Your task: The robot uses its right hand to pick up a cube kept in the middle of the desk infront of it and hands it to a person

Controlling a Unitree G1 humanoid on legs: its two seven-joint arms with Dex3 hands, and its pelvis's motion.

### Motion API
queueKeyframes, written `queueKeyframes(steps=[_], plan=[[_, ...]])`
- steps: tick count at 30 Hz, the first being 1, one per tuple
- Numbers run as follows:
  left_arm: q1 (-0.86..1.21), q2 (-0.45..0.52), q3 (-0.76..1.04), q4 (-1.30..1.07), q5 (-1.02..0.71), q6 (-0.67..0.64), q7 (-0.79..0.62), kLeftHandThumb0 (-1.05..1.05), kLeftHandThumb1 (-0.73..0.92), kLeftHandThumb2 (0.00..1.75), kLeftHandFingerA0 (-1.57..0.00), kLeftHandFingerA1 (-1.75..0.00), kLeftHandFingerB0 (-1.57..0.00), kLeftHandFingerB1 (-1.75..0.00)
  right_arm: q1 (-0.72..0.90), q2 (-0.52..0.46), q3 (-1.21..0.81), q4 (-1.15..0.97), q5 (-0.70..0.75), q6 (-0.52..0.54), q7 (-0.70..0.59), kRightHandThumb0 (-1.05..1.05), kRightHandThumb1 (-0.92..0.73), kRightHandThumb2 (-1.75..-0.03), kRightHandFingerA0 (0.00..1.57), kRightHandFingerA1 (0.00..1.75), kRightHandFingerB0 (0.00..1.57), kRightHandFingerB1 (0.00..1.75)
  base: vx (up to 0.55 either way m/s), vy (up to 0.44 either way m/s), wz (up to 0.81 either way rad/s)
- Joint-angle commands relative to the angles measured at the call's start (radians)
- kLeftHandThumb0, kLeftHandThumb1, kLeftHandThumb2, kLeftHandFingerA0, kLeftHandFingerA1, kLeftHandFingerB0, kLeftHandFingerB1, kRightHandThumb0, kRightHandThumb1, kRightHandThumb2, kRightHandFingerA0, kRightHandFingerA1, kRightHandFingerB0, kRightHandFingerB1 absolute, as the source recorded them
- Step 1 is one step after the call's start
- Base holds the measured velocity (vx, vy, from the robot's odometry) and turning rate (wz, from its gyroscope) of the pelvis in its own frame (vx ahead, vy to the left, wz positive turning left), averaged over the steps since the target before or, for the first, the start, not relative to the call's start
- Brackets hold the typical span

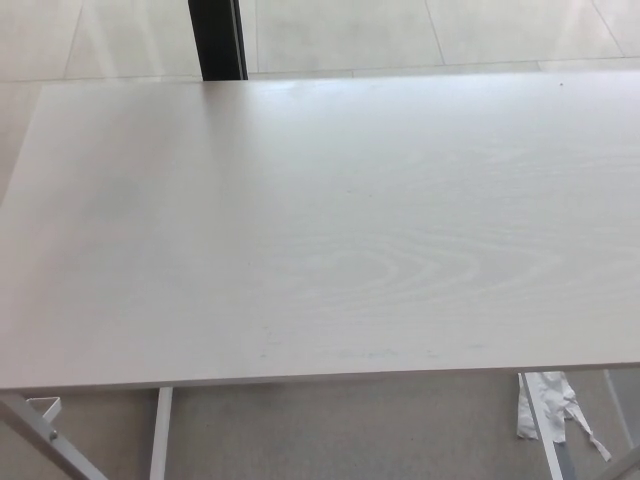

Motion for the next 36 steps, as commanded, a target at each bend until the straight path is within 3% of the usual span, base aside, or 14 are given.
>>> queueKeyframes(steps=[1,2,3,6,8,9,12,22,29,31,33,34,35,36], plan=[[-0.007,0.025,-0.001,-0.002,0.002,-0.012,0.008,-0.53,0.57,0.58,-0.61,-0.55,-0.59,-0.42,0.004,-0.017,0.004,0.001,0.039,-0.038,-0.007,-0.45,-0.54,-0.57,0.54,0.47,0.51,0.37,0.0,0.0,0.0],[-0.01,0.025,-0.001,0.0,0.003,-0.007,0.011,-0.52,0.58,0.58,-0.61,-0.55,-0.57,-0.42,0.007,-0.024,0.033,-0.001,0.004,-0.041,-0.043,-0.49,-0.54,-0.58,0.62,0.5,0.51,0.36,0.0,0.0,0.0],[-0.01,0.026,-0.003,-0.001,0.005,-0.009,0.011,-0.52,0.59,0.58,-0.6,-0.55,-0.56,-0.42,0.008,-0.025,0.035,-0.001,0.004,-0.043,-0.046,-0.53,-0.44,-0.8,0.56,0.59,0.44,0.5,0.0,0.0,0.0],[-0.002,0.022,-0.007,0.004,0.007,-0.012,0.018,-0.5,0.6,0.58,-0.61,-0.57,-0.55,-0.43,0.02,-0.027,0.041,-0.002,0.015,-0.062,-0.062,-0.56,-0.44,-0.81,0.59,0.59,0.44,0.49,0.0,0.0,0.0],[0.0,0.022,-0.004,0.005,0.003,-0.012,0.018,-0.5,0.6,0.58,-0.61,-0.57,-0.55,-0.43,0.022,-0.029,0.045,0.0,0.018,-0.064,-0.064,-0.56,-0.44,-0.81,0.59,0.59,0.44,0.49,0.0,0.0,0.0],[-0.003,0.023,-0.01,0.006,0.009,-0.009,0.023,-0.49,0.61,0.59,-0.61,-0.56,-0.55,-0.43,0.019,-0.03,0.049,-0.004,0.02,-0.05,-0.058,-0.53,-0.54,-0.58,0.6,0.45,0.49,0.36,0.0,0.0,0.0],[-0.007,0.023,-0.014,0.006,0.012,-0.009,0.021,-0.52,0.59,0.59,-0.61,-0.54,-0.55,-0.42,0.013,-0.039,0.079,0.013,-0.003,-0.051,-0.067,-0.54,-0.53,-0.58,0.61,0.44,0.49,0.36,0.0,0.0,0.0],[-0.01,0.025,-0.019,0.007,0.013,0.002,0.029,-0.49,0.63,0.59,-0.61,-0.55,-0.54,-0.42,0.029,-0.04,0.101,0.003,0.028,-0.033,-0.029,-0.59,-0.52,-0.57,0.39,0.43,0.52,0.36,0.0,0.0,0.0],[-0.016,0.023,-0.013,0.006,0.004,0.0,0.027,-0.49,0.63,0.59,-0.62,-0.58,-0.56,-0.43,0.029,-0.043,0.117,-0.006,0.024,-0.027,-0.02,-0.57,-0.54,-0.57,0.5,0.43,0.51,0.36,0.0,0.0,0.0],[-0.016,0.021,-0.019,0.004,0.01,-0.003,0.026,-0.5,0.62,0.59,-0.6,-0.56,-0.54,-0.42,0.017,-0.053,0.137,0.009,0.002,-0.023,-0.044,-0.58,-0.54,-0.57,0.37,0.44,0.53,0.36,0.0,0.0,0.0],[-0.016,0.02,-0.016,0.004,0.007,-0.004,0.025,-0.51,0.61,0.59,-0.6,-0.56,-0.53,-0.42,0.019,-0.058,0.148,0.003,-0.002,-0.018,-0.047,-0.59,-0.55,-0.57,0.35,0.47,0.53,0.36,0.0,0.0,0.0],[-0.016,0.018,-0.014,0.005,0.005,-0.004,0.026,-0.53,0.47,0.86,-0.55,-0.64,-0.46,-0.55,0.018,-0.06,0.151,0.003,-0.001,-0.016,-0.048,-0.61,-0.44,-0.8,0.33,0.55,0.46,0.49,0.0,0.0,0.0],[-0.013,0.015,-0.013,0.005,0.004,-0.004,0.027,-0.53,0.47,0.86,-0.55,-0.64,-0.46,-0.55,0.02,-0.063,0.153,0.004,0.0,-0.014,-0.05,-0.61,-0.44,-0.8,0.33,0.55,0.46,0.49,0.0,0.0,0.0],[-0.01,0.016,-0.012,0.005,0.003,-0.007,0.024,-0.52,0.6,0.58,-0.6,-0.57,-0.55,-0.42,0.023,-0.063,0.152,0.005,0.005,-0.017,-0.049,-0.55,-0.55,-0.57,0.4,0.46,0.54,0.37,0.0,0.0,0.0]])
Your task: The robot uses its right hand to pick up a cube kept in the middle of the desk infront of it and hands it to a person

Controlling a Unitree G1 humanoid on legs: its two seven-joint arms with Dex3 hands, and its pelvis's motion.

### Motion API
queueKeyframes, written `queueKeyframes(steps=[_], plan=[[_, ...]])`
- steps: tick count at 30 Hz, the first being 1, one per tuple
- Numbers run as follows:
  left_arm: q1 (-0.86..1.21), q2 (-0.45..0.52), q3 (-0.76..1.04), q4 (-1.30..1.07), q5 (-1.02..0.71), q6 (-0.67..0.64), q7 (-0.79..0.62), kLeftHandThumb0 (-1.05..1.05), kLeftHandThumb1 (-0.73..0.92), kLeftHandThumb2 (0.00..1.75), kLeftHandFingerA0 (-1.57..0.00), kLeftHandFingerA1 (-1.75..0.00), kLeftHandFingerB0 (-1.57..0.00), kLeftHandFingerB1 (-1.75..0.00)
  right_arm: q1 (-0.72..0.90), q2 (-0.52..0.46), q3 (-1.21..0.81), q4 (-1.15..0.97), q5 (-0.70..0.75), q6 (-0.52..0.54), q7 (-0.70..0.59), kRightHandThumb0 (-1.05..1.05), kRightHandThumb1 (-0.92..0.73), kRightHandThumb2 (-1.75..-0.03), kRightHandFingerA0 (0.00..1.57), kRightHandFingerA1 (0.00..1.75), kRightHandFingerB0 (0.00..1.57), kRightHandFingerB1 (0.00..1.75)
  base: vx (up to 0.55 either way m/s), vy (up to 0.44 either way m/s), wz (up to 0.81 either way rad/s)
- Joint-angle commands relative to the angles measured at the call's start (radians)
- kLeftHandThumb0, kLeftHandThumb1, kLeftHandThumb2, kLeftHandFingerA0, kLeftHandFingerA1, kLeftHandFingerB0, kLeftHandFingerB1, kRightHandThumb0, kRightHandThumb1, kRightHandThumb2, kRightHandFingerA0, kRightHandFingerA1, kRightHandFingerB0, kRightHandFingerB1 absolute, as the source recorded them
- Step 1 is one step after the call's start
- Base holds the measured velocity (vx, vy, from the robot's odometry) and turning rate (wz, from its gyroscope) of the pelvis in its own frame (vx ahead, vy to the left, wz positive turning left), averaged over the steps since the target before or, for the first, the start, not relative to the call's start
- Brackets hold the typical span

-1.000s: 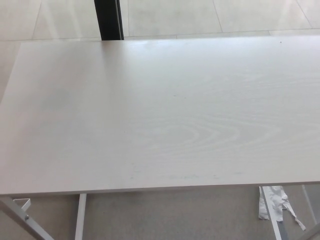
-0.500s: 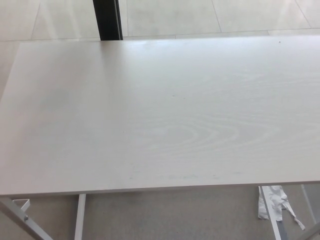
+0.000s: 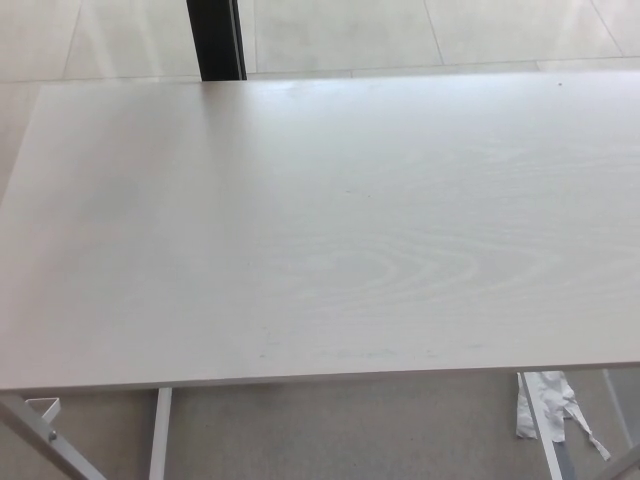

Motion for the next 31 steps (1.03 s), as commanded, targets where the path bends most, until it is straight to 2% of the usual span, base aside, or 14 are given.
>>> queueKeyframes(steps=[1,6,10,11,12,13,14,15,16,17,22,23,28,31], plan=[[0.008,0.009,0.005,0.002,-0.003,-0.009,0.005,-0.52,0.6,0.58,-0.6,-0.57,-0.55,-0.42,0.002,-0.031,0.005,0.002,0.007,0.01,-0.012,-0.55,-0.55,-0.57,0.4,0.46,0.54,0.37,0.0,0.0,0.0],[0.021,0.005,0.014,-0.006,-0.016,-0.012,-0.014,-0.54,0.58,0.58,-0.64,-0.57,-0.6,-0.43,-0.001,-0.04,0.019,0.013,-0.001,0.005,-0.025,-0.58,-0.56,-0.58,0.46,0.49,0.56,0.37,0.0,0.0,0.0],[0.019,-0.007,-0.013,0.004,0.007,-0.01,0.013,-0.55,0.59,0.58,-0.63,-0.58,-0.57,-0.42,0.011,-0.049,0.017,0.012,0.003,0.013,-0.025,-0.56,-0.57,-0.58,0.4,0.46,0.55,0.37,0.0,0.0,0.0],[0.018,-0.007,-0.014,0.001,0.007,-0.006,0.018,-0.51,0.63,0.59,-0.61,-0.57,-0.55,-0.42,0.012,-0.048,0.013,0.011,0.01,0.011,-0.015,-0.58,-0.46,-0.81,0.33,0.54,0.46,0.5,0.0,0.0,0.0],[0.022,-0.005,-0.012,-0.004,0.004,-0.009,0.015,-0.53,0.61,0.59,-0.63,-0.58,-0.55,-0.42,0.007,-0.048,0.014,0.01,0.01,0.013,-0.014,-0.55,-0.57,-0.57,0.37,0.43,0.55,0.37,0.0,0.0,0.0],[0.023,-0.005,-0.01,-0.003,0.002,-0.013,0.013,-0.54,0.63,0.6,-0.61,-0.55,-0.58,-0.41,0.008,-0.047,0.013,0.008,0.011,0.008,-0.017,-0.59,-0.45,-0.8,0.34,0.53,0.47,0.5,0.0,0.0,0.0],[0.022,-0.004,-0.008,-0.003,0.001,-0.014,0.012,-0.54,0.63,0.6,-0.61,-0.55,-0.58,-0.41,0.006,-0.044,0.015,0.005,0.01,0.002,-0.025,-0.56,-0.56,-0.58,0.39,0.46,0.56,0.38,0.0,0.0,0.0],[0.024,0.002,-0.019,-0.011,0.011,-0.017,0.015,-0.54,0.63,0.59,-0.58,-0.53,-0.52,-0.39,0.0,-0.04,0.009,0.003,0.019,0.003,-0.016,-0.6,-0.45,-0.8,0.34,0.54,0.48,0.5,0.0,0.0,0.0],[0.013,0.002,-0.015,0.0,0.01,-0.012,0.018,-0.57,0.62,0.6,-0.61,-0.55,-0.55,-0.4,-0.004,-0.035,0.008,-0.001,0.022,0.003,-0.014,-0.59,-0.44,-0.8,0.34,0.54,0.48,0.5,0.0,0.0,0.0],[0.006,0.001,-0.007,0.003,0.001,-0.01,0.013,-0.57,0.59,0.58,-0.62,-0.56,-0.56,-0.41,-0.011,-0.032,0.011,0.003,0.019,0.004,-0.016,-0.55,-0.55,-0.57,0.43,0.46,0.57,0.38,0.0,0.0,0.0],[-0.002,0.003,-0.002,0.008,0.001,-0.001,0.012,-0.49,0.62,0.59,-0.6,-0.55,-0.53,-0.42,-0.005,-0.03,0.031,0.005,0.001,0.02,-0.035,-0.54,-0.56,-0.58,0.43,0.47,0.55,0.37,0.0,0.0,0.0],[0.0,0.004,0.001,0.006,-0.003,-0.002,0.006,-0.53,0.57,0.58,-0.63,-0.56,-0.6,-0.43,-0.003,-0.031,0.031,0.004,0.002,0.021,-0.034,-0.53,-0.56,-0.57,0.41,0.48,0.55,0.37,0.0,0.0,0.0],[0.001,0.001,0.01,0.009,-0.007,-0.001,0.008,-0.53,0.57,0.58,-0.64,-0.56,-0.61,-0.42,-0.005,-0.033,0.027,0.008,0.011,0.006,-0.021,-0.53,-0.55,-0.57,0.47,0.45,0.56,0.38,0.0,0.0,0.0],[0.002,0.008,0.005,0.004,-0.002,0.001,0.005,-0.51,0.6,0.59,-0.64,-0.57,-0.6,-0.43,0.008,-0.032,0.026,-0.007,0.016,-0.003,-0.005,-0.61,-0.5,-0.56,0.46,0.46,0.55,0.38,0.0,0.0,0.0]])
